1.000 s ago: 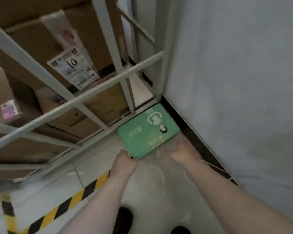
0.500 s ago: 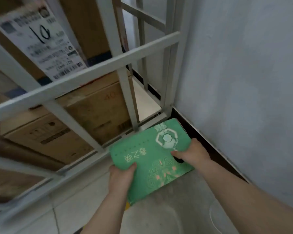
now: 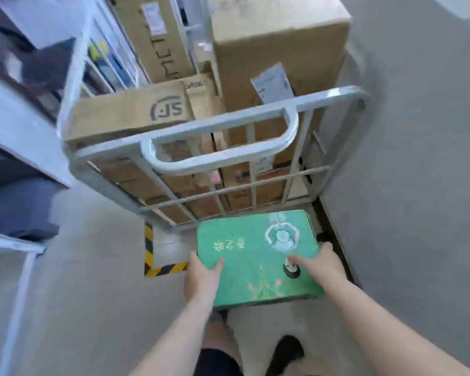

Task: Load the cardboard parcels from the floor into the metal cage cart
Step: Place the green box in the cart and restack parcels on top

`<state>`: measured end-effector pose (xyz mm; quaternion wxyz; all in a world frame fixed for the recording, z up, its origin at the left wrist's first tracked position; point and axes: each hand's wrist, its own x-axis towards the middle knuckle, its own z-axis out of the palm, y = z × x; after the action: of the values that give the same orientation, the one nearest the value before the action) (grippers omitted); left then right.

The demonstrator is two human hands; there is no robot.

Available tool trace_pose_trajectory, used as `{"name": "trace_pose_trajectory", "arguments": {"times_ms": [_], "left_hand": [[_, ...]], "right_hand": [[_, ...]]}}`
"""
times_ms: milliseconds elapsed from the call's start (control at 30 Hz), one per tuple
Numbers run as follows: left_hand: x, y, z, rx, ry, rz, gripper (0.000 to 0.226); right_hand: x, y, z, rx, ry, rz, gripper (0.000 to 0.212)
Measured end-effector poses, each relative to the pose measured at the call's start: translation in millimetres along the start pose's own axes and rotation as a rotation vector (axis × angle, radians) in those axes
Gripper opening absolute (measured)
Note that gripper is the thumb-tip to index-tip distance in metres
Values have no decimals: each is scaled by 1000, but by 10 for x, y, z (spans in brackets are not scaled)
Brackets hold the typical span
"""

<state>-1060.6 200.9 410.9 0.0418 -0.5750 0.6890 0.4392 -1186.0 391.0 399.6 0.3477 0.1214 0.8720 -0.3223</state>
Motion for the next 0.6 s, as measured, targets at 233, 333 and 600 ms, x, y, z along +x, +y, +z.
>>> {"name": "trace_pose_trajectory", "arguments": {"times_ms": [233, 333, 600], "left_hand": [[-537, -34, -1690, -214, 280, 19, 47], [-532, -68, -2291, -334, 389, 50, 37], [33, -330, -3985, -508, 599, 102, 32]], "right_hand": [[-1396, -1038, 114, -46, -79, -373, 65], [-1735, -1504, 351, -12, -118, -505, 65], [-2434, -2974, 1585, -66, -176, -777, 65]]}}
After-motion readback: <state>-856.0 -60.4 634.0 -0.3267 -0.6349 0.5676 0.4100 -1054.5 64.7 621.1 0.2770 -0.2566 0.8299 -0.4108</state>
